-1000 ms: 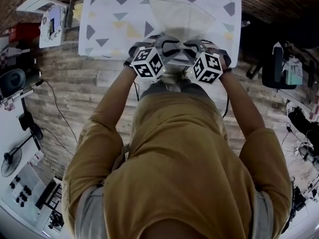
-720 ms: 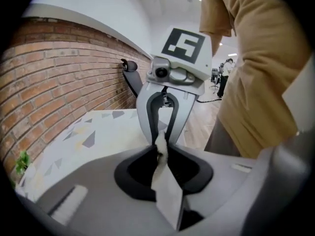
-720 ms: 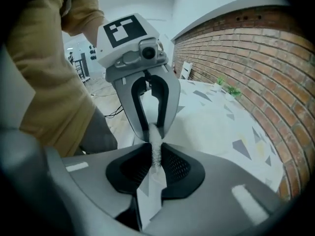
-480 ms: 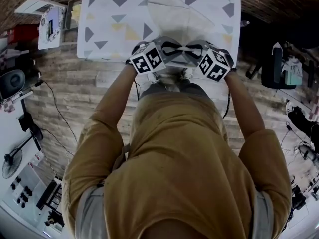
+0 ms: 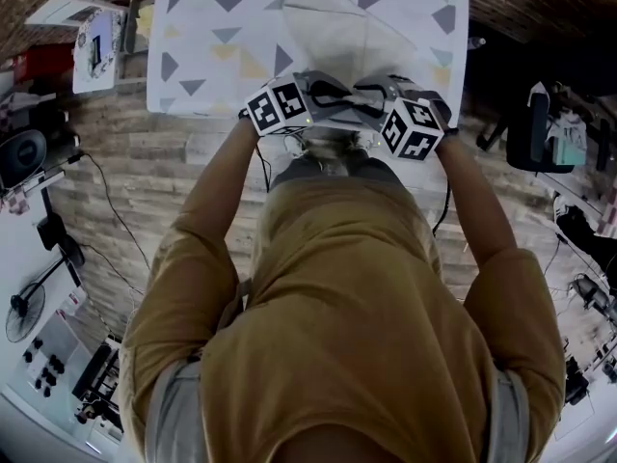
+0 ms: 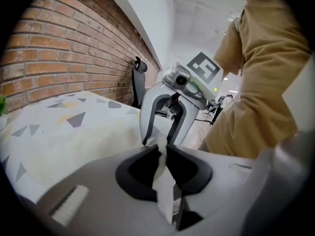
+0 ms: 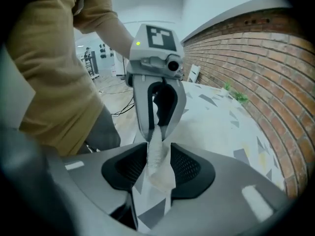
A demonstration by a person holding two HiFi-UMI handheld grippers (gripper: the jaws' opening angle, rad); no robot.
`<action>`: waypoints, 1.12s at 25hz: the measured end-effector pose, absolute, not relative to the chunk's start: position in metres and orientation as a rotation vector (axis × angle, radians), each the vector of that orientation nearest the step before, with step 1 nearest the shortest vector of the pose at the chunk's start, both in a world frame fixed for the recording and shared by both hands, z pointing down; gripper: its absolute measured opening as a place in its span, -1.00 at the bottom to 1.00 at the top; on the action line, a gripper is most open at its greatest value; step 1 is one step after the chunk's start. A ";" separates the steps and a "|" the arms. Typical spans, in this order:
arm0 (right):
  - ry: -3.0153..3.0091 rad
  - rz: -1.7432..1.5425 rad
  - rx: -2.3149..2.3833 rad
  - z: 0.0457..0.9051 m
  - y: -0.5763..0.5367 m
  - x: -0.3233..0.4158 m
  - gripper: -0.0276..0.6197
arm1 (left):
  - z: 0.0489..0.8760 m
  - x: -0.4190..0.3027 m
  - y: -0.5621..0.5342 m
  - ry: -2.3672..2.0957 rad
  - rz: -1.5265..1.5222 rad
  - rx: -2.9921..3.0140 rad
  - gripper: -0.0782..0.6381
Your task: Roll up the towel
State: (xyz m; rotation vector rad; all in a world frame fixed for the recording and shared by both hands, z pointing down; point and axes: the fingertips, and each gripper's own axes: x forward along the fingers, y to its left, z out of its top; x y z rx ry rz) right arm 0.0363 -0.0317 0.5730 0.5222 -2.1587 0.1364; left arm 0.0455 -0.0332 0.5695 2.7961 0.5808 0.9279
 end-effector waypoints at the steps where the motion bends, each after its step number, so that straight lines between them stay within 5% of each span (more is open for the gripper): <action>1: -2.152 0.126 0.496 0.577 -0.031 0.035 -0.51 | 0.569 0.046 -0.032 0.592 0.919 2.785 -0.48; 28: -2.208 0.958 0.698 0.600 -0.048 0.062 -0.75 | 0.595 0.056 -0.064 0.319 0.858 2.552 -0.48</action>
